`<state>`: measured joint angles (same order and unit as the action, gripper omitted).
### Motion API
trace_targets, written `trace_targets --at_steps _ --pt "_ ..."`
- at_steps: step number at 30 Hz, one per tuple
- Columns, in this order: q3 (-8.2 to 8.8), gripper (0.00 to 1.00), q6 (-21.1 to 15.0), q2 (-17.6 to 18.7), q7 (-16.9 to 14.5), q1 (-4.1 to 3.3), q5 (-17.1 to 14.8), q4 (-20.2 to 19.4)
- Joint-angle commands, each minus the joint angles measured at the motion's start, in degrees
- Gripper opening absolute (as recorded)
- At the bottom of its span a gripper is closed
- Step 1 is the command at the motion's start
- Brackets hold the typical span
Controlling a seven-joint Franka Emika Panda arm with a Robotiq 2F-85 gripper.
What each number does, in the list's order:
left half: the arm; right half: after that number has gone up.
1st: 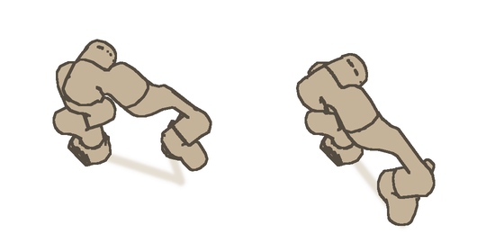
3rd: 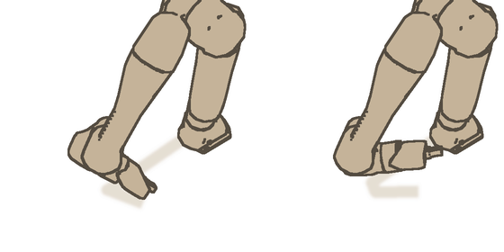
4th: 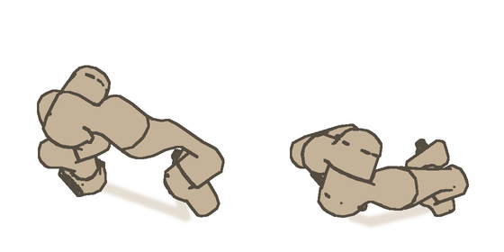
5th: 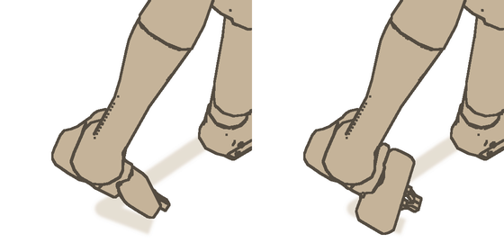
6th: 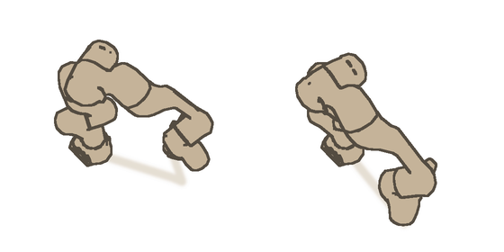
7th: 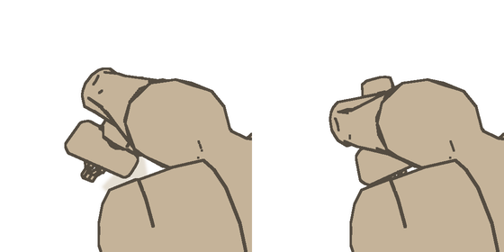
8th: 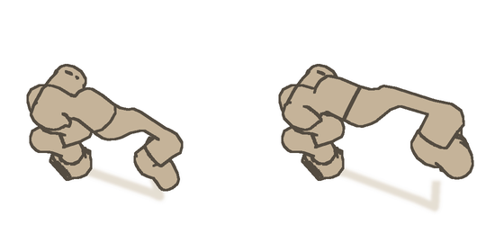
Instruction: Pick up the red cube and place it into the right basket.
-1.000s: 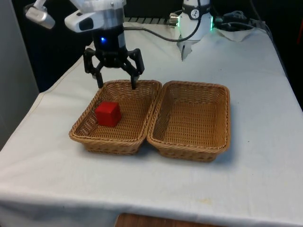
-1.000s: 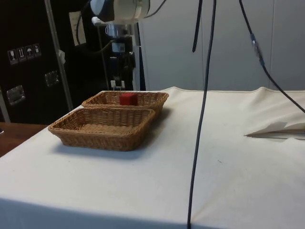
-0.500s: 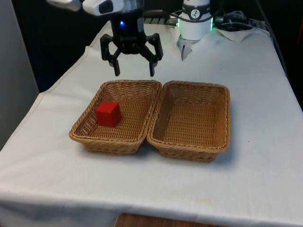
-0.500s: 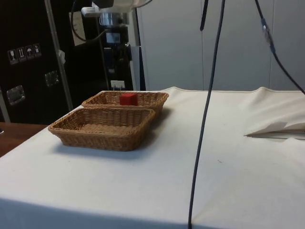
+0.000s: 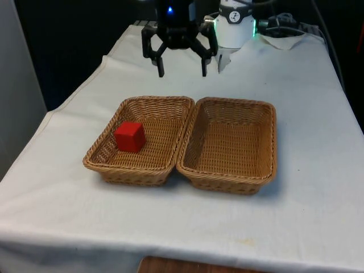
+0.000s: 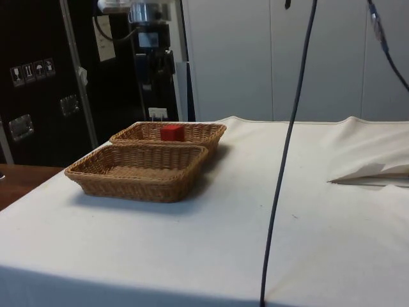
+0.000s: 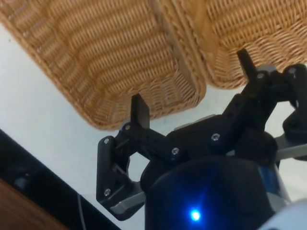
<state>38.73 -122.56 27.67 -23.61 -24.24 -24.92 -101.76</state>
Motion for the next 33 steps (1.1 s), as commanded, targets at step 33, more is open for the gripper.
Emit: trace_targets --at_steps 33 --pt "-9.28 1.00 -0.1 -14.6 9.2 -0.63 12.3 -8.7"
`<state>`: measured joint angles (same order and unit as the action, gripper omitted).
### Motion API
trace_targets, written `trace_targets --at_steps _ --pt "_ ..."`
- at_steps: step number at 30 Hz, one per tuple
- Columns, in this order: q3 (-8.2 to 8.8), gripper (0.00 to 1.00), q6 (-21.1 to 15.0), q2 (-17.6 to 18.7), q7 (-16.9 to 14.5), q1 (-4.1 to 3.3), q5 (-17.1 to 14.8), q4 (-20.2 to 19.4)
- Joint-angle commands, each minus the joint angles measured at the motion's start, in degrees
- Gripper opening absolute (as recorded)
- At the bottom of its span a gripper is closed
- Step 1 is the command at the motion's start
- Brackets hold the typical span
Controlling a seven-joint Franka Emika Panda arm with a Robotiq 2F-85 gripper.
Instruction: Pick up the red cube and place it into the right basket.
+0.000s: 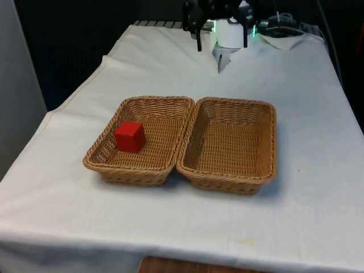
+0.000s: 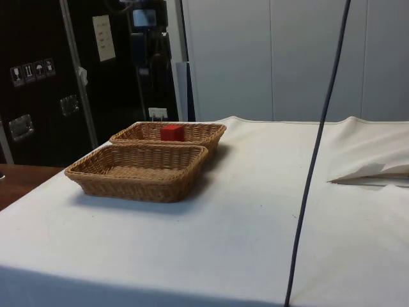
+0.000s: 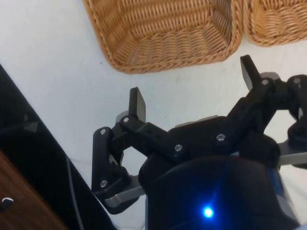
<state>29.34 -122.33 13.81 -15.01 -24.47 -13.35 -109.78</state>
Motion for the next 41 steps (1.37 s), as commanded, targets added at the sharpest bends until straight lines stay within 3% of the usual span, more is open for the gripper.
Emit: trace_targets --at_steps 1,16,24,25,26,32,33,35,40,41 --pt "-0.06 1.00 -0.4 -1.0 0.7 -0.40 0.7 -0.9" --pt "-1.26 1.00 -0.2 -3.4 0.2 0.17 -0.1 -3.6" --pt "-1.95 1.00 -0.1 -4.7 0.5 -0.11 1.8 -4.5" --pt "-2.18 1.00 0.1 -4.2 0.1 0.23 1.0 -4.0" --pt "-2.06 1.00 -0.1 -4.9 0.5 -0.11 2.2 -4.6" --pt "-3.04 1.00 0.5 -4.9 1.9 -0.11 5.6 -4.5" --pt "-3.27 1.00 0.2 -4.9 1.3 0.23 5.0 -4.6" --pt "-3.32 1.00 0.7 -4.8 2.6 -0.06 6.6 -4.4" --pt "-3.72 1.00 1.1 -4.4 4.8 0.23 9.3 -4.0" --pt "-3.90 1.00 0.5 -4.8 4.1 0.29 8.6 -4.4"
